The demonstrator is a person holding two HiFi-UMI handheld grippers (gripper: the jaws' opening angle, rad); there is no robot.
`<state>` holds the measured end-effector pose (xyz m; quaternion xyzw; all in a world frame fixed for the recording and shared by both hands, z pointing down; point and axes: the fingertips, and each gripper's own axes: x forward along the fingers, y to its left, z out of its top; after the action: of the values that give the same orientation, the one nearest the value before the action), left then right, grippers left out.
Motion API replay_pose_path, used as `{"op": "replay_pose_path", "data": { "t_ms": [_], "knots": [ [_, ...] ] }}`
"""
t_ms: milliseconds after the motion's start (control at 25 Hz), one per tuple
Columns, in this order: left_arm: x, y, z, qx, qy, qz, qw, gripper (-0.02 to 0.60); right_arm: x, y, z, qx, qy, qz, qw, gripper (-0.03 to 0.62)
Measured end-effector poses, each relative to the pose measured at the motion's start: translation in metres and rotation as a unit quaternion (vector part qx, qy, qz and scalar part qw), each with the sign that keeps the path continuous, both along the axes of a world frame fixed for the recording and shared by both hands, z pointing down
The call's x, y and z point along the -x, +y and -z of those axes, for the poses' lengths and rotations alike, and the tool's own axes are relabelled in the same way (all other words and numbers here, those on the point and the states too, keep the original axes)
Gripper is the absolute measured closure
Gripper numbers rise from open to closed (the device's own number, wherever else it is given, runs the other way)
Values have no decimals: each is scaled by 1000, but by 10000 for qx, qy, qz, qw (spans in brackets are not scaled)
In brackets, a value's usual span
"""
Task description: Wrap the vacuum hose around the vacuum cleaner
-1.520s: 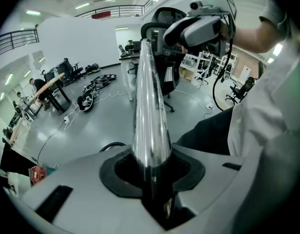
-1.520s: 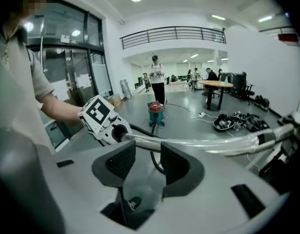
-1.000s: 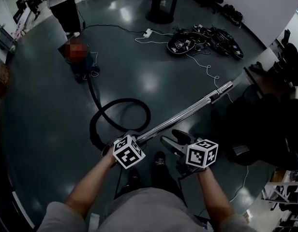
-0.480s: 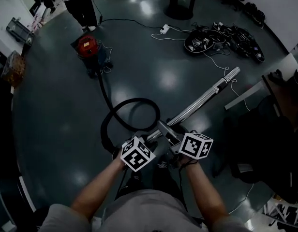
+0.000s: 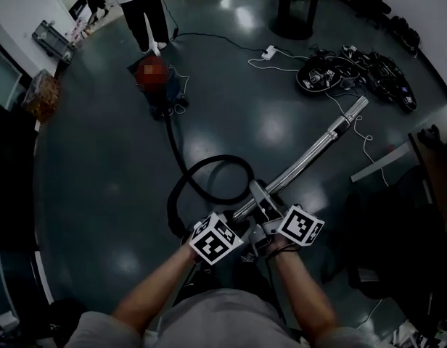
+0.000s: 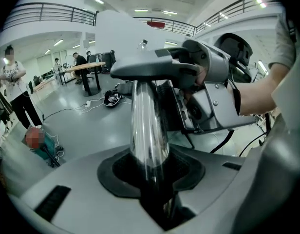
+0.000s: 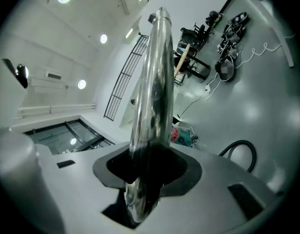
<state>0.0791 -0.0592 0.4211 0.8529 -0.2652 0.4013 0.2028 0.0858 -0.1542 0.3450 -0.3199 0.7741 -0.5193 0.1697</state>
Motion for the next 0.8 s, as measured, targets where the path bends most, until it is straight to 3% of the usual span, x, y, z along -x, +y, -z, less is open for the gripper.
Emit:
{"op": "replay_pose_path", "data": {
  "t_ms": [240,360,800],
  "knots": [
    [-2,-6,-9,-217,-149,-36,9996,450,4,-9,4,-123,26,309,9994,462],
    [6,-3,-8,-137,-145,-192,9996,330,-5,-22,2,-100,76,299,9995,464],
    [68,-5,11,-109,-533,-37,9985,319,-13,-54,-2,-390,679,871,9931,462]
  ]
}}
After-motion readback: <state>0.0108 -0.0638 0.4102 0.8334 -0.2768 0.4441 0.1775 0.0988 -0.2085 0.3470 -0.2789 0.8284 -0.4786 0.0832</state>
